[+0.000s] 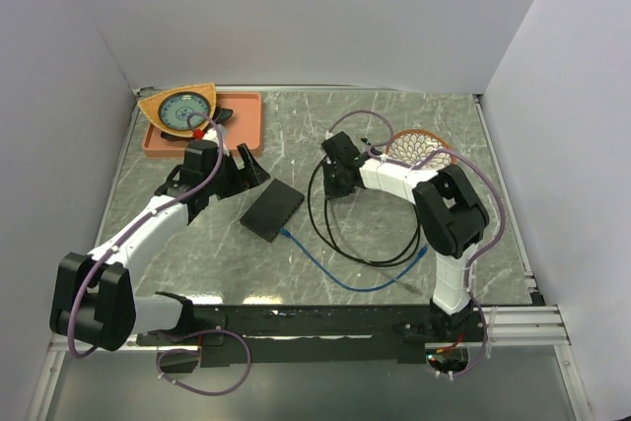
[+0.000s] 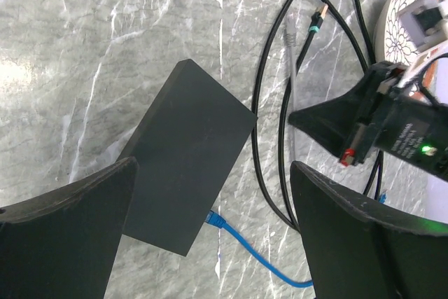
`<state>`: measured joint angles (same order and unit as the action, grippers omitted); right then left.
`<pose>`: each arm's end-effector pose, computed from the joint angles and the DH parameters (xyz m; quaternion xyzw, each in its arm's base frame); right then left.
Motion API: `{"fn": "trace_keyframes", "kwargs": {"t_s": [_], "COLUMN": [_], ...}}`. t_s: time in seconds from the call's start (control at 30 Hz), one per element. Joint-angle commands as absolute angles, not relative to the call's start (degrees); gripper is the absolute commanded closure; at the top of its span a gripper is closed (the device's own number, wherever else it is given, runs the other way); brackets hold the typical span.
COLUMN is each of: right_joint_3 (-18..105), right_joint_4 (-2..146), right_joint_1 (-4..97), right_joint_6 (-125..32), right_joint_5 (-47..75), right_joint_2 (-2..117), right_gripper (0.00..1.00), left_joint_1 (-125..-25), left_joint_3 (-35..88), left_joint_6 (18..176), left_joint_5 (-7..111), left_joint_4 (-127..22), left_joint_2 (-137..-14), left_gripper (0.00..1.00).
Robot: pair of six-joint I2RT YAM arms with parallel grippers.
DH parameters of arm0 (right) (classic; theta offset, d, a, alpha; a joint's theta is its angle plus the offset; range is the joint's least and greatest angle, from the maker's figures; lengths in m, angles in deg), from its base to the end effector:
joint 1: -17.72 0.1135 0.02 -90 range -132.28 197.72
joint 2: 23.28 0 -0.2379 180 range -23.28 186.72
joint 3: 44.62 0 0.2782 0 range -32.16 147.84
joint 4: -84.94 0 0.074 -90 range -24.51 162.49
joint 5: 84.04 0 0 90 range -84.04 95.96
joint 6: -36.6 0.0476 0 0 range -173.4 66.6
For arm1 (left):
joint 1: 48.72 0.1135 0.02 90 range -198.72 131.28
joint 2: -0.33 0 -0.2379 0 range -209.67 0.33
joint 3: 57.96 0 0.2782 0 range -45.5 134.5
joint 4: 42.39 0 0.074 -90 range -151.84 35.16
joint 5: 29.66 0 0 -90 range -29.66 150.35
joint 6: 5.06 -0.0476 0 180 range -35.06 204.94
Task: Insert the plug into the switch port
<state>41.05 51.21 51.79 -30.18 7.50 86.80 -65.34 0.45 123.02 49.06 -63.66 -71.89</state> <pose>0.3465 0.2359 0.1187 -0.0946 0.9569 0.1429 0.2347 0.3004 -0.0994 0.2043 -0.1199 0.8760 -0.2883 0.3675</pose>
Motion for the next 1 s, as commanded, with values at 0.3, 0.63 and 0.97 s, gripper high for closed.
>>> {"fn": "trace_keyframes", "kwargs": {"t_s": [0.3,0.63,0.97], "right_joint_3": [43.3,31.8,38.1], "right_joint_4": [55.4,68.9,48.3], "right_joint_1": [41.8,40.4,40.5], "right_joint_6": [-36.8,-46.6,-59.7], "right_joint_5": [9.4,4.5,31.0], "right_joint_2": [54.1,31.0,39.0], "right_gripper": [1.0,1.0,1.0], "left_joint_1": [-65.2,-65.2,-65.2], "left_joint_3": [-1.0,-1.6,-0.3], "left_joint_6": [122.5,122.3,121.8], "left_joint_5": [48.8,48.6,47.0], "left_joint_4": [-60.5,-59.2,-57.4], "left_joint_2": [-70.5,-70.5,-70.5], "left_gripper": [0.04,0.04,0.04]}}
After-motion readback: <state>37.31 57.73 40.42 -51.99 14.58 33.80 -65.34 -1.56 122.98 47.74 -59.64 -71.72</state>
